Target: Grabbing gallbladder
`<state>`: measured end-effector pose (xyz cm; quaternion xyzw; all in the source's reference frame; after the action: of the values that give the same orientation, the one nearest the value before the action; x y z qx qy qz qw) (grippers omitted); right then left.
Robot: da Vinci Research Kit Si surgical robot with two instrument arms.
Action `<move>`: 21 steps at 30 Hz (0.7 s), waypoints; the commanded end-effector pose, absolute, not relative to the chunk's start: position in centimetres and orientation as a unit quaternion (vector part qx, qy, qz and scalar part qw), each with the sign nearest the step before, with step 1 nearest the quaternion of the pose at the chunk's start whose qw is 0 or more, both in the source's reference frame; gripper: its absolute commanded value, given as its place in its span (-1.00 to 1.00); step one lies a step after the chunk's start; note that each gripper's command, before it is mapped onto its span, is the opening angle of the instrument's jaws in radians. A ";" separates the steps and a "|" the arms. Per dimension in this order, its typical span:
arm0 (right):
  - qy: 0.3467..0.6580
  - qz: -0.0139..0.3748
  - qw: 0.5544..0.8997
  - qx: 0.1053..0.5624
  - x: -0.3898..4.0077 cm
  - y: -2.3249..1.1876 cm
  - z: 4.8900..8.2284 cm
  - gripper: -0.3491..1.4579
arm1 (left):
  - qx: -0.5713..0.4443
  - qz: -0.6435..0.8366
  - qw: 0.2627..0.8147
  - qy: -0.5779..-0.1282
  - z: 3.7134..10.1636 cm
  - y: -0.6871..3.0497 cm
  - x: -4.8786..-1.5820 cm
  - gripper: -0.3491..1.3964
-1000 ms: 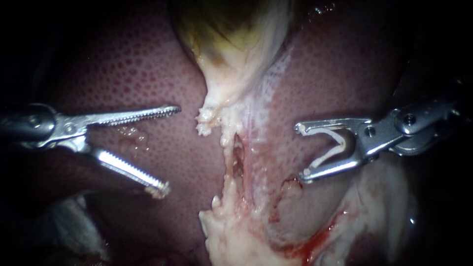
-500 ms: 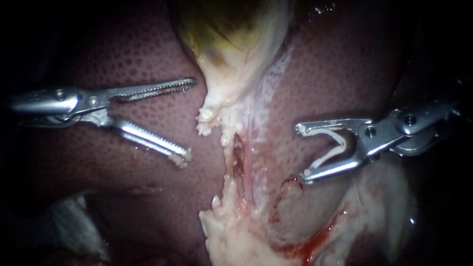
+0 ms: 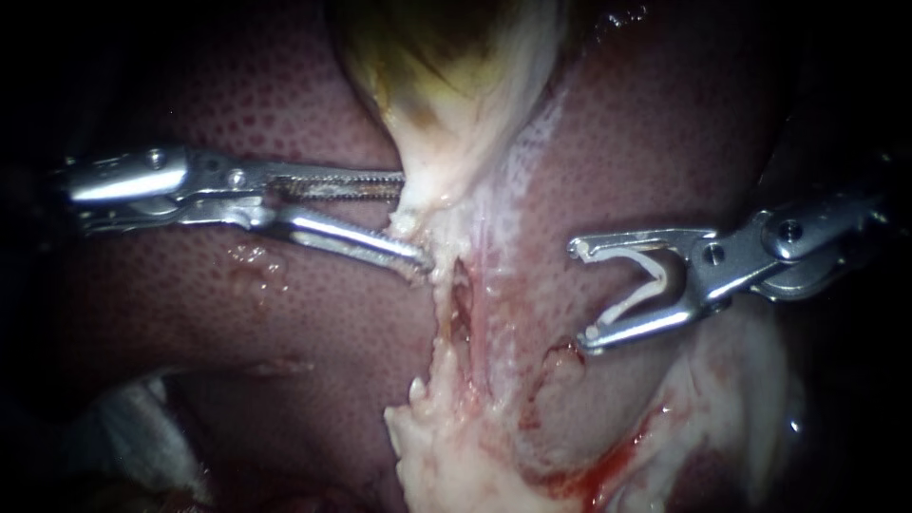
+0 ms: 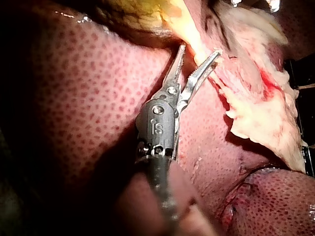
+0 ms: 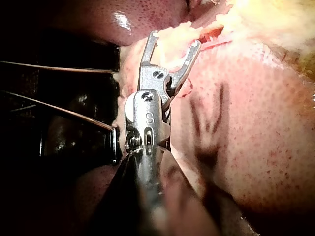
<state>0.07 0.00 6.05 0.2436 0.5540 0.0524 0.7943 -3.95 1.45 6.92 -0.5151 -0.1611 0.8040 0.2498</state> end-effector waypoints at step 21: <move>0.555 0.054 0.794 0.242 0.06 0.01 6.06 0.05 | -0.517 0.798 0.254 -0.179 6.56 1.53 -3.43 -1.00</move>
<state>0.06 0.01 6.06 0.2423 0.5550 0.0534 0.7940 -3.40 1.56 6.51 -0.5171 -0.1779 0.7974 0.2549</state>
